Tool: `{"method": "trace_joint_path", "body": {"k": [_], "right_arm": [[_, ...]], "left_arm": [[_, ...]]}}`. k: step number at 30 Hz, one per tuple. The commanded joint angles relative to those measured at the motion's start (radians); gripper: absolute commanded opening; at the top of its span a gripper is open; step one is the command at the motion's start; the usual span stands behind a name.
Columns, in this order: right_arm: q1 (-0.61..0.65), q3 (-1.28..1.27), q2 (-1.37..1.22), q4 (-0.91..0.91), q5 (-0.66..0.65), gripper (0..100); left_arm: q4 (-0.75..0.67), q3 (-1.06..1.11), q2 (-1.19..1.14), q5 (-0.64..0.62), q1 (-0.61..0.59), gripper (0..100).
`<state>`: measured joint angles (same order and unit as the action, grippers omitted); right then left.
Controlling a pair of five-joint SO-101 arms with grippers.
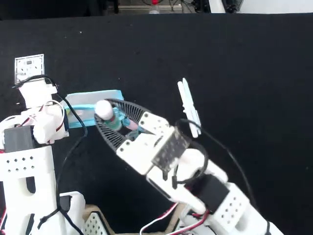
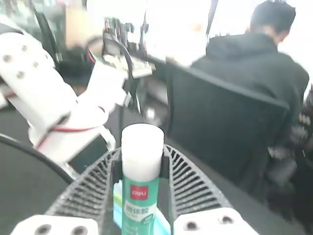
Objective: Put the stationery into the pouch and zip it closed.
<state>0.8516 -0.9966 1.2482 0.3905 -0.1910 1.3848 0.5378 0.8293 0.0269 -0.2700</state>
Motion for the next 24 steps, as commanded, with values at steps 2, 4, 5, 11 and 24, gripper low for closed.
{"method": "trace_joint_path", "body": {"k": [2,4,5,11,24], "right_arm": [[0.055,-0.153,0.035,-0.319,0.005,1.1],[0.069,-0.202,0.035,-0.404,0.005,1.1],[0.072,-0.223,0.033,-0.442,0.003,1.1],[0.068,-0.332,0.031,-0.641,-0.003,1.1],[-0.005,-0.352,-0.289,-0.979,-0.003,1.1]], "left_arm": [[-0.003,0.001,0.009,-0.012,-0.012,3],[-0.003,0.001,0.009,-0.012,-0.012,3],[-0.003,0.001,0.009,-0.012,-0.012,3],[-0.003,0.001,0.009,-0.012,-0.012,3],[-0.003,0.001,0.009,-0.012,-0.013,3]]}}
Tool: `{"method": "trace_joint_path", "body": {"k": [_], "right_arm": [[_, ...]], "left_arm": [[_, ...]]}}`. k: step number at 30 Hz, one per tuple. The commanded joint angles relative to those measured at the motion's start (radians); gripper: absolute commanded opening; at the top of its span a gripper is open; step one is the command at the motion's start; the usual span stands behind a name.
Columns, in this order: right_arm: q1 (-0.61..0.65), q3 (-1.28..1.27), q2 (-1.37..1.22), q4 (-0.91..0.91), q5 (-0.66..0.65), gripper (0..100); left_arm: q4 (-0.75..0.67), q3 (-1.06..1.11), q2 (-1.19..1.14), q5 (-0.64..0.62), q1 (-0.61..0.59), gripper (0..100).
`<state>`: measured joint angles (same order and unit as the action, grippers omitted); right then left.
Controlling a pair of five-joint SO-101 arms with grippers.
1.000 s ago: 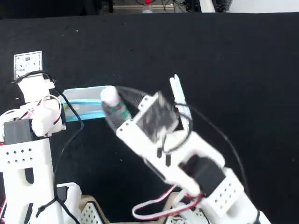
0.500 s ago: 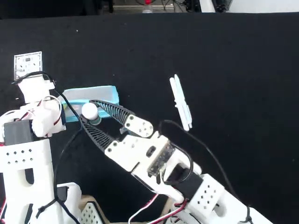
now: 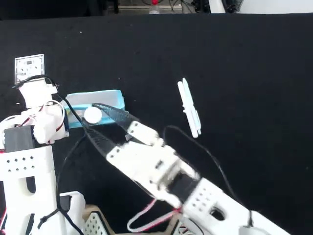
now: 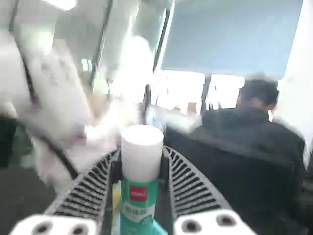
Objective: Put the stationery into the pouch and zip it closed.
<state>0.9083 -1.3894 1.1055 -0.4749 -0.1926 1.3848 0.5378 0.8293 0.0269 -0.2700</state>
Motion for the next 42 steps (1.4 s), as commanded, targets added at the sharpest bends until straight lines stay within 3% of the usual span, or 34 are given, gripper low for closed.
{"method": "trace_joint_path", "body": {"k": [1,16,18,21,25,29,38,42], "right_arm": [[-0.072,0.050,-0.180,-0.132,0.000,1.1],[-0.069,0.051,-0.262,-0.147,0.005,1.4],[-0.040,0.081,-0.262,-0.049,0.005,1.6],[-0.020,0.180,-0.262,0.245,0.006,2.8],[-0.026,0.334,-0.262,0.542,0.104,13.2],[-0.023,0.437,-0.262,0.707,0.198,19.8],[-0.032,0.575,-0.145,0.967,0.195,20.1],[-0.153,0.671,0.015,1.145,0.195,20.1]], "left_arm": [[-0.003,0.001,0.009,-0.012,-0.013,3],[-0.005,0.001,0.009,-0.012,-0.015,3],[-0.005,0.001,0.009,-0.012,-0.015,3],[-0.005,0.001,0.009,-0.012,-0.015,3],[-0.005,0.001,0.009,-0.012,-0.015,3],[-0.005,0.001,0.009,-0.012,-0.015,3],[-0.006,0.001,0.009,-0.012,-0.015,3],[-0.008,0.001,0.009,-0.012,-0.015,3]]}}
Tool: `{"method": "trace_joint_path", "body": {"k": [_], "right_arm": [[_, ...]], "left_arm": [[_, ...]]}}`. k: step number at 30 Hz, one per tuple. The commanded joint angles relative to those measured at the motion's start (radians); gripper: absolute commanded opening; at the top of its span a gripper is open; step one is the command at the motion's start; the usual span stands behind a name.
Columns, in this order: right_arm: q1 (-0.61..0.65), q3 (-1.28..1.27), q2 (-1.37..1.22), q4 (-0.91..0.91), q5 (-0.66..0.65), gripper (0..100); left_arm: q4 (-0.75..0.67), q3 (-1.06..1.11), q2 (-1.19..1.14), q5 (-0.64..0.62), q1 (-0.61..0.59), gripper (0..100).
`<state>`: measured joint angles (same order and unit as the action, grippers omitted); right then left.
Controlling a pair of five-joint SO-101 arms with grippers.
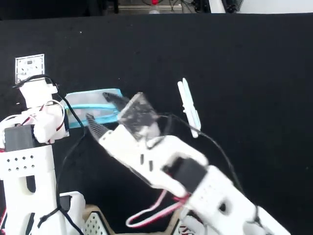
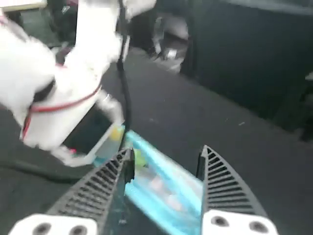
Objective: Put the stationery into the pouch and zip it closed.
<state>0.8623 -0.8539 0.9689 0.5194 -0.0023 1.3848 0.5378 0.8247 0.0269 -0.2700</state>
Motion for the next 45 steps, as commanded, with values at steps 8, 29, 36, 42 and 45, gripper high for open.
{"method": "trace_joint_path", "body": {"k": [8,29,36,42,45], "right_arm": [[-0.555,0.119,0.180,0.310,0.005,20.1],[-0.690,0.438,-0.854,0.362,0.005,15.2],[-0.786,0.700,-1.176,0.367,-0.054,14.9],[-0.798,0.843,-1.366,0.367,-0.153,14.9],[-0.798,0.874,-1.383,0.367,-0.157,14.9]], "left_arm": [[-0.008,0.001,0.014,-0.012,-0.013,3],[-0.003,0.002,0.014,-0.012,-0.015,3],[-0.003,0.002,0.014,-0.012,-0.015,3],[-0.005,0.002,0.014,-0.012,-0.015,3],[-0.005,0.002,0.014,-0.012,-0.015,3]]}}
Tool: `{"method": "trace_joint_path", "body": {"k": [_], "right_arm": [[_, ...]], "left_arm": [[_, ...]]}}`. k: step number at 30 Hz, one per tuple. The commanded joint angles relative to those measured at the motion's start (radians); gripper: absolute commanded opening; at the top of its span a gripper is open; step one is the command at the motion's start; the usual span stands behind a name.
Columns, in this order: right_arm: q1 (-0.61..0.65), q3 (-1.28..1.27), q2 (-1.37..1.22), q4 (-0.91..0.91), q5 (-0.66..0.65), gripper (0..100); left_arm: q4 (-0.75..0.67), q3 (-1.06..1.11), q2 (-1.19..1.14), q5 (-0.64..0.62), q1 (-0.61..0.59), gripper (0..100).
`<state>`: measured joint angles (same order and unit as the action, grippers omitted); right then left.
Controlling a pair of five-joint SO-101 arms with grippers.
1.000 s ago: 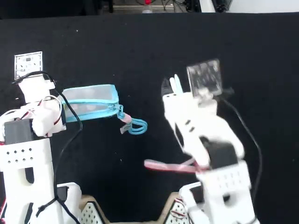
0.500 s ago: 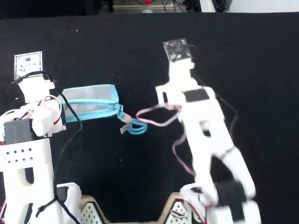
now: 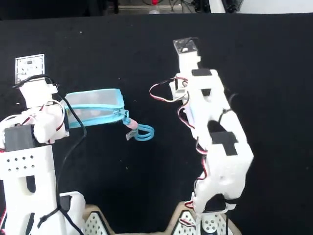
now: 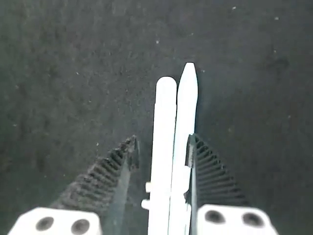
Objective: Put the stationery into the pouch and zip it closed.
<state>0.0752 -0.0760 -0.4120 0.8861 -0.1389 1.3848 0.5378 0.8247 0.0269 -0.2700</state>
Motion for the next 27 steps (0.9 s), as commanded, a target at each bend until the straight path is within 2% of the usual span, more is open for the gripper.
{"method": "trace_joint_path", "body": {"k": [1,4,10,22,27], "right_arm": [[-0.011,0.101,-0.001,0.000,-0.020,14.9],[0.006,0.102,0.008,0.000,-0.023,14.9],[0.040,0.104,-0.025,-0.006,-0.115,14.9],[0.035,0.182,-0.162,-0.018,-0.114,14.8],[0.034,0.266,-0.200,0.097,-0.114,14.4]], "left_arm": [[-0.005,0.002,0.014,-0.012,-0.015,3],[-0.005,0.002,0.014,-0.012,-0.015,3],[-0.005,0.002,0.014,-0.012,-0.015,3],[-0.003,0.002,0.014,-0.012,-0.015,3],[-0.003,0.002,0.014,-0.012,-0.015,3]]}}
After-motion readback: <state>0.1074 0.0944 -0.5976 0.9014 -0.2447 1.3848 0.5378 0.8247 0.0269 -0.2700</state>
